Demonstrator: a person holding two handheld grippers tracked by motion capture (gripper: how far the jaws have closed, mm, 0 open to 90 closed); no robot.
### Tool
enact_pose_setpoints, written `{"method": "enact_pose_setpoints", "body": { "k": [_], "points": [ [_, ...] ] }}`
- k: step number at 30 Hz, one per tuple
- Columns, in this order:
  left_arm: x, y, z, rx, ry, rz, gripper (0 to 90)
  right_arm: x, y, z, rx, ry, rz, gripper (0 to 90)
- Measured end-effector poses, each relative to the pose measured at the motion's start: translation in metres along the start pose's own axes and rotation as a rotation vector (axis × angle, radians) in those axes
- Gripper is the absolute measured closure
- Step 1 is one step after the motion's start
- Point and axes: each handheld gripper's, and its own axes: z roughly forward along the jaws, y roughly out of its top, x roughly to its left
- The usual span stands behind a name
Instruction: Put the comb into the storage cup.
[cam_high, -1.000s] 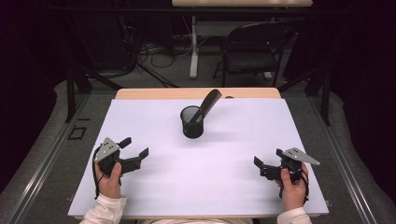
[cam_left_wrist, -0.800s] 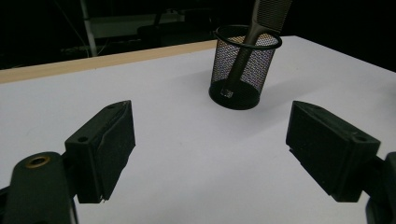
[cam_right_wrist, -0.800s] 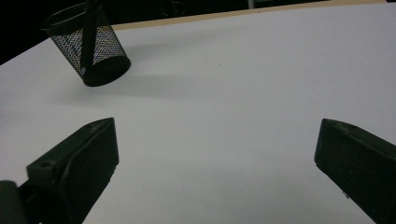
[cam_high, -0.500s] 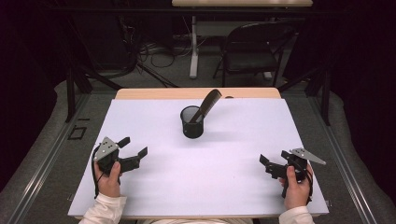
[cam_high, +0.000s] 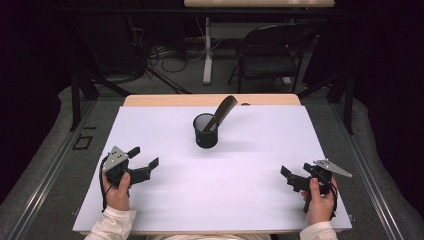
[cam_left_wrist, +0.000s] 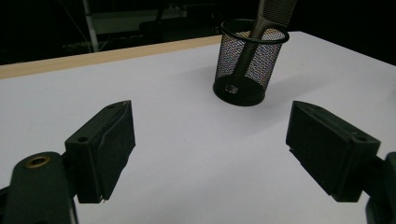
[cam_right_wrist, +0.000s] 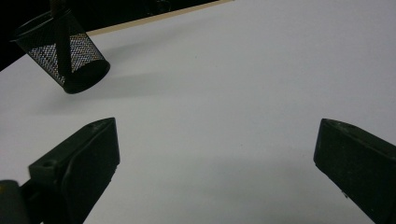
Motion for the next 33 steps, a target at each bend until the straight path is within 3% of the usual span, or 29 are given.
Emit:
{"method": "enact_pose_setpoints", "body": {
  "k": [20,33],
  "points": [
    [0.0022,-0.002,0.0004,0.007,0.005,-0.007,15.9,-0.0002,-0.0016,0.0038,0.001,0.003,0.024,1.0],
    [0.0078,-0.0025,0.0001,0.008,0.014,-0.033,15.9,-0.0032,-0.0018,0.0058,0.033,-0.007,0.04,1.8]
  ]
}}
